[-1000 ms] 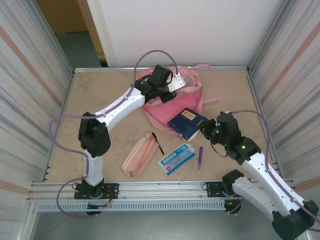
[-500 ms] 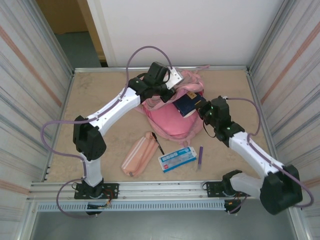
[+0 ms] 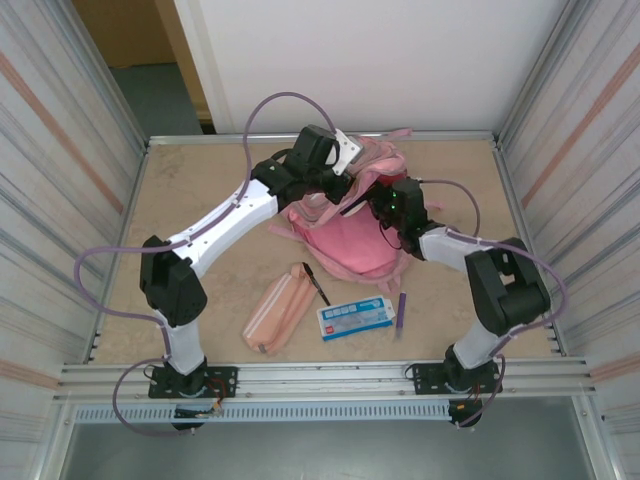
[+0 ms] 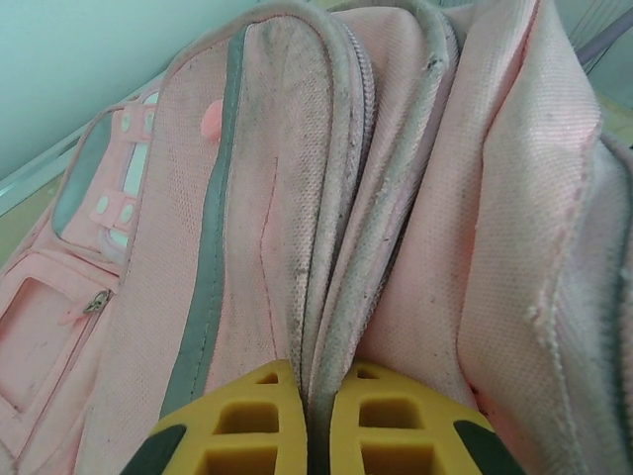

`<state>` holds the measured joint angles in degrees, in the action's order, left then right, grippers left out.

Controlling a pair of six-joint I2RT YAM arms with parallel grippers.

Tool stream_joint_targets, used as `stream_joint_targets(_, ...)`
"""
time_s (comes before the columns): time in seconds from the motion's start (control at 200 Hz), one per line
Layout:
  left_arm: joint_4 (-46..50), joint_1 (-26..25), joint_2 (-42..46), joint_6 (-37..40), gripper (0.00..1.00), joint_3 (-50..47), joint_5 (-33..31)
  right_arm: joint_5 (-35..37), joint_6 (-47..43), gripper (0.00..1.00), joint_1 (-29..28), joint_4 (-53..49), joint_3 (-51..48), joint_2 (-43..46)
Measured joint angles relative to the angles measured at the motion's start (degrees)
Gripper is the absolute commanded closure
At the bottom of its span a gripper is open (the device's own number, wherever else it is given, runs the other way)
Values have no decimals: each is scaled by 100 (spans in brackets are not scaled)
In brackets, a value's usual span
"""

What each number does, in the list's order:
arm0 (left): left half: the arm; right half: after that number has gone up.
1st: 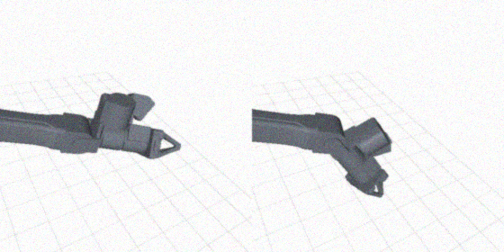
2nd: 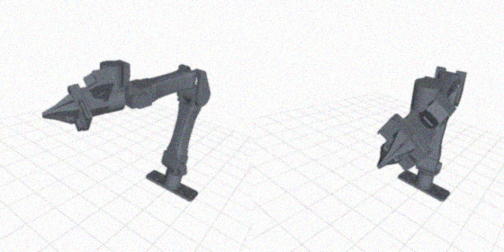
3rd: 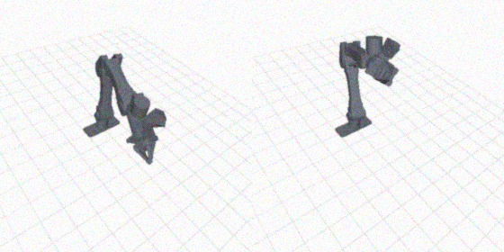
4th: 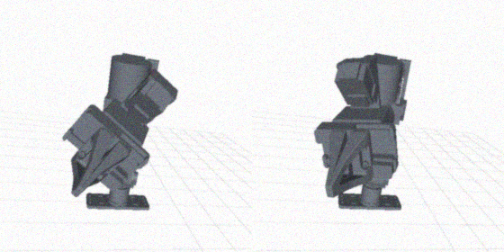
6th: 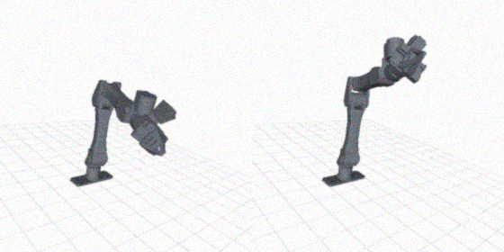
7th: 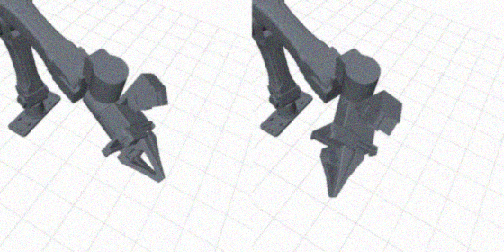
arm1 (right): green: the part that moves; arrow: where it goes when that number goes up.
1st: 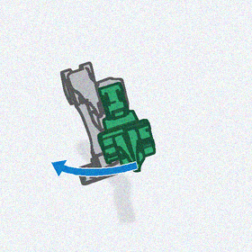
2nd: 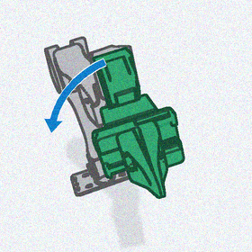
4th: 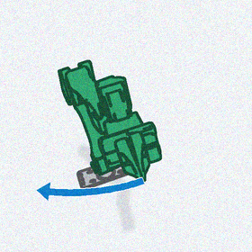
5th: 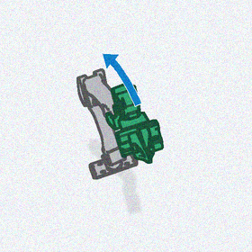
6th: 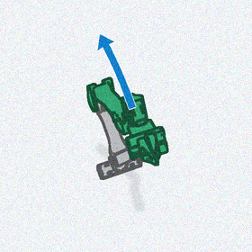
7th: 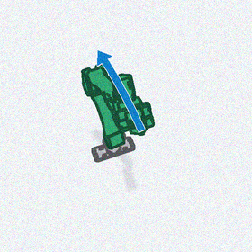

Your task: Pack the student bag

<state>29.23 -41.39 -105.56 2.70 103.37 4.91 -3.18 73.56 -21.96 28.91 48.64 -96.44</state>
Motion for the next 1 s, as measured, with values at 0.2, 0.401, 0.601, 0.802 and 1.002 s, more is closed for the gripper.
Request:
stream_joint_targets(0.2, -157, 9, -9, -321, 100, 0, 70, 35, 452, 100, -50, 1016, 142, -1134)
stream_joint_targets(0.401, -367, 107, -79, -750, 100, -2, 216, 356, 763, 86, -433, 1486, 142, -1390)
stream_joint_targets(0.601, -592, 284, -85, -1043, 100, -83, 420, 601, 960, 81, -603, 1462, 9, -1303)
stream_joint_targets(0.802, -702, 391, -85, -1071, 100, -256, 654, 498, 977, 71, -380, 1421, 9, -1300)
stream_joint_targets(1.002, -870, 531, -76, -1069, 100, -431, 798, 385, 935, 53, -227, 1174, -208, -1008)
